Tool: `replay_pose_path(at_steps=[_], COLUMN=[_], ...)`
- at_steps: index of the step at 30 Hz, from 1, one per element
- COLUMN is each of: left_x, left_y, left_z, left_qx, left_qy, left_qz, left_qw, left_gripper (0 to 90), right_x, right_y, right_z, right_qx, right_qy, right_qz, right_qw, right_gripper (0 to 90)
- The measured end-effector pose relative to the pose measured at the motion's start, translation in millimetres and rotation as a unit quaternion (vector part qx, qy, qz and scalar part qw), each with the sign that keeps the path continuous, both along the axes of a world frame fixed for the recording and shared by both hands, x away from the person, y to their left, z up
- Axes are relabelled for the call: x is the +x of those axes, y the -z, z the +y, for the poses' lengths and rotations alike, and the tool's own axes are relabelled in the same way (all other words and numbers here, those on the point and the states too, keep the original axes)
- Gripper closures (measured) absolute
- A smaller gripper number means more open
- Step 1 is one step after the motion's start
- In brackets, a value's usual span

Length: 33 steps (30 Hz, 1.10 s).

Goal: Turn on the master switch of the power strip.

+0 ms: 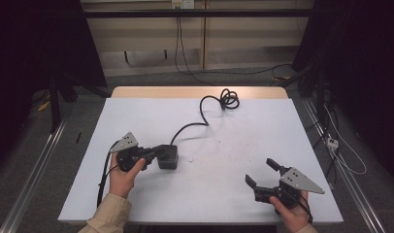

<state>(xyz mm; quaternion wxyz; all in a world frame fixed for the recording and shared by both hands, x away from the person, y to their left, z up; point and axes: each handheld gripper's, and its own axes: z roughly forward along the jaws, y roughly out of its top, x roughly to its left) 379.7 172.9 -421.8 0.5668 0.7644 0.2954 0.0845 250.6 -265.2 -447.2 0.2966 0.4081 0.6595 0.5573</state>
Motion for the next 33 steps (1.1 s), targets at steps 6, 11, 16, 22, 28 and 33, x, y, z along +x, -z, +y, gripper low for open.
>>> replay_pose_path(at_steps=[6,11,16,22,28,33], left_x=[0.6,1.0,0.9,0.6,0.6,0.7], left_y=[0.5,0.8,1.3,1.7,2.7,3.7], left_z=[-0.9,-0.6,-1.4,-2.1,-3.0,-4.6], left_qx=[0.004,0.007,0.013,0.019,0.024,0.028], left_qy=[-0.001,-0.002,-0.003,-0.004,-0.002,0.001], left_qz=[0.007,0.009,0.010,0.010,0.013,0.015], left_qw=[1.0000,0.9999,0.9999,0.9998,0.9996,0.9995], left_gripper=[90.0,90.0,90.0,90.0,90.0,90.0], right_x=[-0.3,-0.4,-0.4,-0.3,-0.6,-0.5], right_y=[-0.2,-0.2,-0.4,-0.3,-0.5,-0.6], right_z=[-0.2,0.2,-0.1,-0.2,-0.2,-0.5], right_qx=[0.000,0.000,0.000,-0.001,-0.001,-0.001], right_qy=[0.000,0.000,0.000,0.000,0.000,0.001], right_qz=[0.000,0.001,0.000,0.000,0.000,-0.001], right_qw=[1.0000,1.0000,1.0000,1.0000,1.0000,1.0000], right_gripper=[5.2,5.2,5.3,5.2,5.3,5.3])
